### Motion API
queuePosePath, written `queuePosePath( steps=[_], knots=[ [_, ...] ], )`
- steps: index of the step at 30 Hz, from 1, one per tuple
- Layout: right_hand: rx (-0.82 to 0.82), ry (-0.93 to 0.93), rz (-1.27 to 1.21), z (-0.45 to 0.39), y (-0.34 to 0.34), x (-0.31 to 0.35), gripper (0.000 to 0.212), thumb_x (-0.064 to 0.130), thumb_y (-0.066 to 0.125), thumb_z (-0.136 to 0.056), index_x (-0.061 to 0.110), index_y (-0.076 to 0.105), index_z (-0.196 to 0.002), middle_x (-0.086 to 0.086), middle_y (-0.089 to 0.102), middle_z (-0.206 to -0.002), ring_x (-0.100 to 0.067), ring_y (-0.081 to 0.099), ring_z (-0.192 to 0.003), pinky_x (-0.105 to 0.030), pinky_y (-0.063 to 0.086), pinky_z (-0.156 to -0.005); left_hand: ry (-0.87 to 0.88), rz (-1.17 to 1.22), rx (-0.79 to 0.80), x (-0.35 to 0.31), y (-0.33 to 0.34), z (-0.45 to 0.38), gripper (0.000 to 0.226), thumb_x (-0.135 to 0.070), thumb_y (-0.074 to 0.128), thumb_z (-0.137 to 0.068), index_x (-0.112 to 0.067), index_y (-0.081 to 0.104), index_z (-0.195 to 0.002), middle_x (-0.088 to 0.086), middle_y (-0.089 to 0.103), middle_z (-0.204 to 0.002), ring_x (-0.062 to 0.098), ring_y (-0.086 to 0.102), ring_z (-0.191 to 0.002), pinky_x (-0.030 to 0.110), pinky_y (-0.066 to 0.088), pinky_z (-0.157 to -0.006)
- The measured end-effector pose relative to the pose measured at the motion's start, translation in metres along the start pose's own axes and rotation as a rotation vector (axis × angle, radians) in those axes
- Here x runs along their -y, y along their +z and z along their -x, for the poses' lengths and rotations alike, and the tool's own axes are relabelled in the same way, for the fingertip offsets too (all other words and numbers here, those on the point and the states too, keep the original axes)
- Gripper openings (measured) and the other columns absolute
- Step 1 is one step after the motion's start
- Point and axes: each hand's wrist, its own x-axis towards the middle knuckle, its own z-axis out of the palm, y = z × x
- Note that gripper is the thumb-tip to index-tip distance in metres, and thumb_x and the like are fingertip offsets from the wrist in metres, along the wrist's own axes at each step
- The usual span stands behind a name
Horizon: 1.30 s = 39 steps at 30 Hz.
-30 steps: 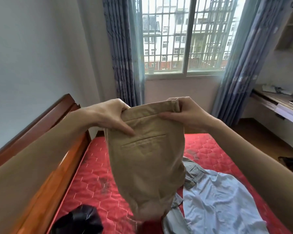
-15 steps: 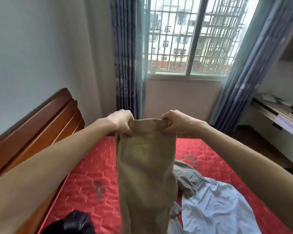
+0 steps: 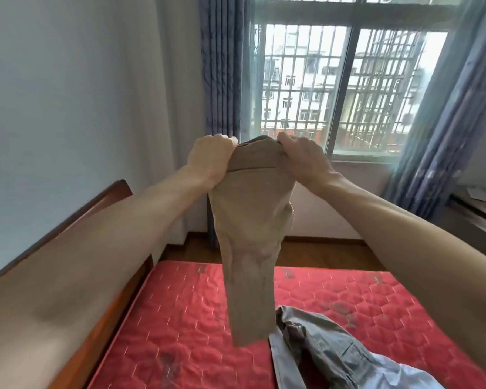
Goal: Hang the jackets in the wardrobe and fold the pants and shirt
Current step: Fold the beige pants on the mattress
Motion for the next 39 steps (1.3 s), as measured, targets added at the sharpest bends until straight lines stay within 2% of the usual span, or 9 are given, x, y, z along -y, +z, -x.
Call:
queuePosePath(
  steps=[6,10,14,18,23,27,31,36,39],
  knots=[
    [0.01,-0.018,-0.043,0.052,-0.005,-0.006,0.009,0.006,0.055,-0.097,0.013,0.052,-0.102,-0.009,0.065,-0.087,-0.035,0.061,-0.076,-0.042,0.047,-0.068,0.019,0.079,0.035,-0.017,0.006,0.036,0.036,0.012,0.052,-0.084,-0.014,0.065,-0.105,0.007,0.067,-0.095,0.035,0.067,-0.087,0.038,0.038,-0.063],
    [0.112,-0.058,-0.092,0.138,0.035,-0.003,0.016,0.014,0.063,-0.092,0.016,0.048,-0.097,-0.003,0.058,-0.095,-0.032,0.058,-0.089,-0.039,0.04,-0.064,0.081,0.132,0.179,-0.052,0.034,0.111,0.028,0.004,0.055,-0.089,-0.017,0.062,-0.106,0.002,0.067,-0.1,0.031,0.068,-0.097,0.04,0.043,-0.066],
    [0.274,-0.006,-0.144,0.246,0.118,0.011,0.016,0.021,0.065,-0.095,0.015,0.051,-0.102,-0.001,0.055,-0.105,-0.026,0.056,-0.103,-0.041,0.046,-0.068,0.084,0.184,0.345,-0.094,0.099,0.219,0.038,0.006,0.056,-0.088,-0.019,0.056,-0.116,-0.001,0.062,-0.106,0.027,0.064,-0.104,0.039,0.048,-0.072],
    [0.499,0.072,-0.181,0.36,0.216,0.03,0.022,0.014,0.058,-0.095,0.014,0.052,-0.116,-0.001,0.056,-0.119,-0.024,0.054,-0.117,-0.038,0.047,-0.08,0.104,0.177,0.535,-0.132,0.186,0.35,0.063,0.013,0.053,-0.084,-0.015,0.048,-0.14,0.004,0.06,-0.126,0.028,0.059,-0.116,0.039,0.053,-0.094],
    [0.713,0.105,-0.222,0.479,0.3,0.053,0.028,0.006,0.054,-0.09,0.018,0.05,-0.114,0.002,0.056,-0.122,-0.022,0.053,-0.12,-0.035,0.045,-0.083,0.097,0.195,0.753,-0.181,0.254,0.501,0.077,0.01,0.064,-0.073,-0.016,0.053,-0.144,0.001,0.062,-0.13,0.025,0.062,-0.116,0.036,0.054,-0.091],
    [0.852,0.059,-0.274,0.571,0.334,0.064,0.036,0.007,0.054,-0.088,0.02,0.055,-0.121,0.002,0.055,-0.122,-0.023,0.053,-0.12,-0.035,0.047,-0.083,0.117,0.301,0.956,-0.214,0.276,0.602,0.078,0.009,0.057,-0.079,-0.015,0.039,-0.152,0.003,0.051,-0.144,0.027,0.052,-0.129,0.038,0.047,-0.098],
    [1.041,0.039,-0.258,0.659,0.355,0.081,0.041,0.012,0.056,-0.088,0.02,0.052,-0.129,0.0,0.05,-0.13,-0.023,0.044,-0.129,-0.038,0.049,-0.093,0.202,0.375,1.077,-0.242,0.285,0.674,0.062,0.003,0.057,-0.087,-0.016,0.042,-0.144,0.003,0.048,-0.144,0.027,0.051,-0.131,0.038,0.043,-0.096],
    [1.149,0.064,-0.194,0.752,0.374,0.104,0.047,0.008,0.051,-0.088,0.017,0.047,-0.135,-0.004,0.051,-0.132,-0.028,0.047,-0.126,-0.039,0.046,-0.094,0.257,0.455,1.217,-0.276,0.299,0.735,0.063,0.004,0.062,-0.075,-0.013,0.046,-0.134,0.007,0.054,-0.132,0.03,0.056,-0.122,0.039,0.045,-0.099],
    [1.153,0.102,-0.203,0.799,0.382,0.116,0.061,0.008,0.063,-0.077,0.013,0.055,-0.138,-0.007,0.06,-0.122,-0.032,0.056,-0.122,-0.04,0.054,-0.086,0.309,0.496,1.268,-0.292,0.305,0.769,0.066,-0.009,0.085,-0.045,-0.019,0.063,-0.107,-0.002,0.065,-0.103,0.018,0.067,-0.093,0.026,0.056,-0.077]
  ],
)
